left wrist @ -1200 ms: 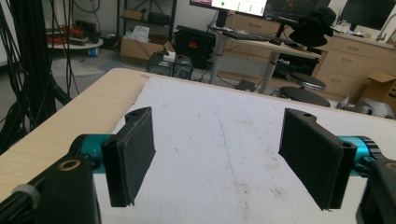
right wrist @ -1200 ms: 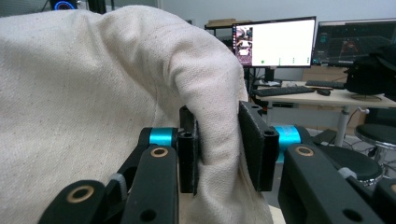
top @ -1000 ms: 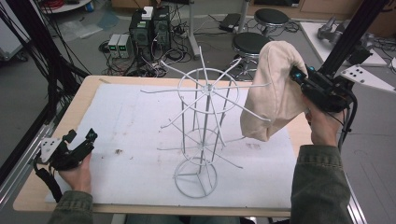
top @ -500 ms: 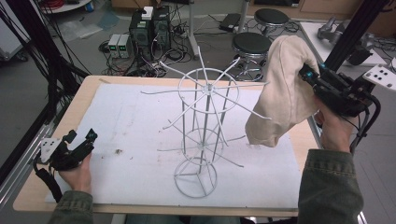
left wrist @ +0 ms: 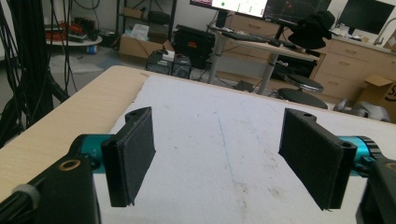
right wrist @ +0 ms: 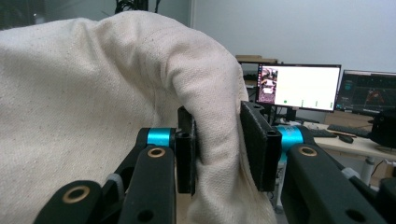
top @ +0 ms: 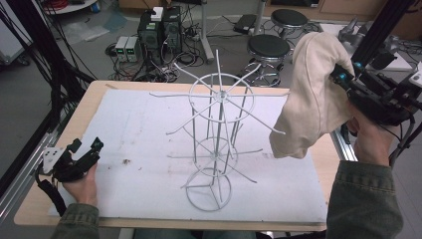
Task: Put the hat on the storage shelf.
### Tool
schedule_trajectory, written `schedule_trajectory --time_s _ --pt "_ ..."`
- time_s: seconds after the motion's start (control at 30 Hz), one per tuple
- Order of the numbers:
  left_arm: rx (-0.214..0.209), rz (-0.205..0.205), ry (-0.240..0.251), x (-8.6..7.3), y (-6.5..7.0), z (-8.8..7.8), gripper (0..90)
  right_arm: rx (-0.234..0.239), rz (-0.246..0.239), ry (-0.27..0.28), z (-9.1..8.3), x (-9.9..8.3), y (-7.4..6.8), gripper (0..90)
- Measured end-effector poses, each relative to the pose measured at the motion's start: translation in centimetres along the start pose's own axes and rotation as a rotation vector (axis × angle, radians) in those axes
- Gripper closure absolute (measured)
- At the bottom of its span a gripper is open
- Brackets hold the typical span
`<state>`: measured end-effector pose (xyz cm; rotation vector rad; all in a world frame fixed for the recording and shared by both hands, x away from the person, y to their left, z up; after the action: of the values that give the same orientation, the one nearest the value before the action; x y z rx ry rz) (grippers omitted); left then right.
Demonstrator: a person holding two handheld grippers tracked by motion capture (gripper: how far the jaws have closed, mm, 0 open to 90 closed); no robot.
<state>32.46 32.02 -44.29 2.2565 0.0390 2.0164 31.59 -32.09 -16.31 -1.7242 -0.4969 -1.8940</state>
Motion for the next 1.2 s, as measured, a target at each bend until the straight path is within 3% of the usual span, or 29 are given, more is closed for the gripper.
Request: schedule_trajectory --time_s 0.23,0.43,0.77,0.97,1.2 --pt "0.0 -0.002 0.001 0.0 -0.1 0.0 26.6 -0.01 -0.016 0.009 -0.2 1.3 0.1 67.3" --pt "-0.001 -0.009 0.001 0.0 -0.1 0.0 26.6 0.018 0.046 0.059 -0.6 2.7 0.7 67.2" --pt "-0.003 -0.017 0.001 0.0 -0.1 0.0 26.6 0.074 -0.028 0.023 0.4 3.8 -2.1 66.9" --pt "-0.002 -0.019 0.002 0.0 -0.1 0.0 26.6 0.141 -0.069 0.002 1.5 3.9 -4.1 66.5" --pt "-0.002 -0.02 0.001 0.0 -0.2 0.0 26.6 0.215 -0.086 -0.026 2.8 3.6 -5.8 66.4"
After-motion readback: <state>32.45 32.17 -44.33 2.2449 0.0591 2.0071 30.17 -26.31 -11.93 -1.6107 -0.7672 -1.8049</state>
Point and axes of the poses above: each handheld gripper's, and its own axes: z roughly forward along the jaws, x roughly out of its top, y roughly to its right, the point moved 5 cm from there along z, roughly forward along the jaws, and after that the axes turned 7 degrees about z, right-handed, at the moved point
